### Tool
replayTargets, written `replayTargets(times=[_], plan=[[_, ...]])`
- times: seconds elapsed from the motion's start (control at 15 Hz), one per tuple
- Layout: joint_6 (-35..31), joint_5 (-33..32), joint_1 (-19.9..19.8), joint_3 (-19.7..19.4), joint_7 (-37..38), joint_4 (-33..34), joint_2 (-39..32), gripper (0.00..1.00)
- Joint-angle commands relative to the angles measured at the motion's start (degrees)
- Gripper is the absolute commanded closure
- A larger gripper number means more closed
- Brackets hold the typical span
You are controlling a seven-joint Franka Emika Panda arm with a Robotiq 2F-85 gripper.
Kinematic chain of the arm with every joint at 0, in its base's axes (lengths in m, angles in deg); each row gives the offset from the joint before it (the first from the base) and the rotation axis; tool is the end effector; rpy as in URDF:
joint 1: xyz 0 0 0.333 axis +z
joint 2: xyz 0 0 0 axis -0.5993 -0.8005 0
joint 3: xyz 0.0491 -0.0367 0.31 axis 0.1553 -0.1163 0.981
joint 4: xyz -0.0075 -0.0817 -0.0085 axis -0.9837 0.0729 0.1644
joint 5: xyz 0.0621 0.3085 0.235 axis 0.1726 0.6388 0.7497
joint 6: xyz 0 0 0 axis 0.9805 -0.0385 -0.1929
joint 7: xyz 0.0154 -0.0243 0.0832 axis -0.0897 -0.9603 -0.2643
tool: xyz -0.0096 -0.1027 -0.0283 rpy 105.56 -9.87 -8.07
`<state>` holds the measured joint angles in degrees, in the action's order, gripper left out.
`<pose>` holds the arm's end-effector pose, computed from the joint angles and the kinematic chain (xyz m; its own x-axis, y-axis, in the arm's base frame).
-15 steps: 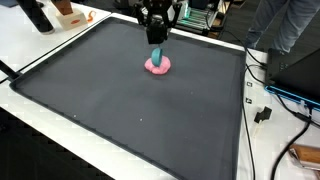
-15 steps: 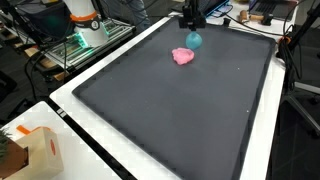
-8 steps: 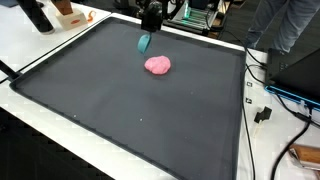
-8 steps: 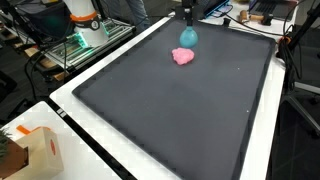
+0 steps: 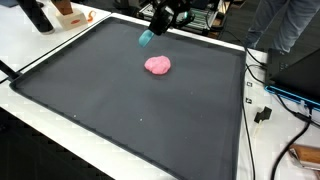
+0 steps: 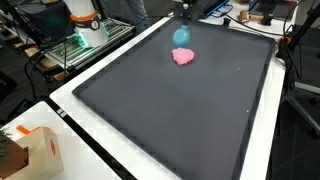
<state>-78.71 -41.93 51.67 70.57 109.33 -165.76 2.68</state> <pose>0.5066 0.2158 0.3498 0.9865 0.1448 0.0772 0.0761 -0.8205 0.5666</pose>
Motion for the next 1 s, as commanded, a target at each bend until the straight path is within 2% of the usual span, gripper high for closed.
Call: replayTargets(times=[0.0,0.47,0.93], plan=[[6.08,-4.93,2.50,-1.26,7.41,6.10,-7.88,0.75],[17.93,-8.95,6.20,-3.64,16.40,14.07,-18.18,0.75],[26.73,-8.79,8.62,-4.83,19.36,19.86,-25.53,0.75]])
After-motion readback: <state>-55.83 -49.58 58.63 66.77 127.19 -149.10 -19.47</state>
